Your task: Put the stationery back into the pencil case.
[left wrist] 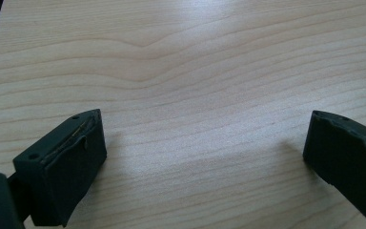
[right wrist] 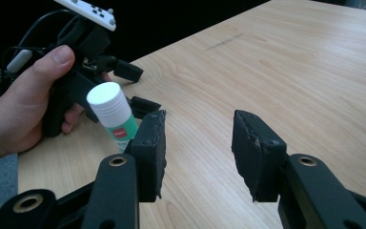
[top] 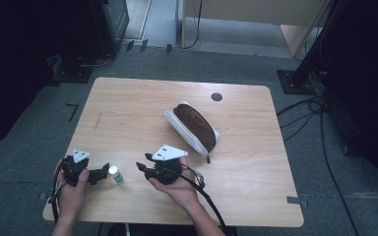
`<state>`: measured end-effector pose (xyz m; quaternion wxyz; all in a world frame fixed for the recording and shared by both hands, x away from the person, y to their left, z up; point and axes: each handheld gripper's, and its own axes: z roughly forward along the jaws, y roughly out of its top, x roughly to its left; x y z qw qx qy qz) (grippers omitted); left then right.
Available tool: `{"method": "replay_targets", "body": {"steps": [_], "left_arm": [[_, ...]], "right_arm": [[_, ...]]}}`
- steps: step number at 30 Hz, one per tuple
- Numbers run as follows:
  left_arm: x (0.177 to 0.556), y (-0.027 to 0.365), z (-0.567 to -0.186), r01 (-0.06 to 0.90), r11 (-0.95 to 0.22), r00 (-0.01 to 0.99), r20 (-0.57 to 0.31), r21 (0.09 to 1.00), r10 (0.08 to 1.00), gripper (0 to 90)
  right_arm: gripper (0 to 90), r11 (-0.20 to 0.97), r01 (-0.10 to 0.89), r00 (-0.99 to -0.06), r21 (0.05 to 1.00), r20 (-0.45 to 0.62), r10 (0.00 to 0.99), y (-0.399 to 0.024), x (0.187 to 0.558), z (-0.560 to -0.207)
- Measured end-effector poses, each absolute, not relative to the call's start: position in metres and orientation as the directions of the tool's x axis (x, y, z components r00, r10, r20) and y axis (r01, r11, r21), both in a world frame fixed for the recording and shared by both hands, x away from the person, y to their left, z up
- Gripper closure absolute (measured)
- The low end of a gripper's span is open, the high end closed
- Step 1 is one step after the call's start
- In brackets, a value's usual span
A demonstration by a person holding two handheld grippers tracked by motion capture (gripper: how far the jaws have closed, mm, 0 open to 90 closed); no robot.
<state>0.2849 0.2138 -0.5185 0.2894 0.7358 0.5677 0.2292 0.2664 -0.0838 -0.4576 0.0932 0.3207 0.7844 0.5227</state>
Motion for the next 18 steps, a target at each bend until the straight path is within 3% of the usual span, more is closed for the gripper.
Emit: {"method": "replay_targets", "body": {"steps": [18], "left_arm": [[0.285,0.214,-0.518,0.703,-0.188,0.251,0.009,0.686,0.968,0.5]], "right_arm": [[56.5,0.288,0.398,-0.82,0.871,0.196,0.538,-0.05,0.26,-0.47]]}}
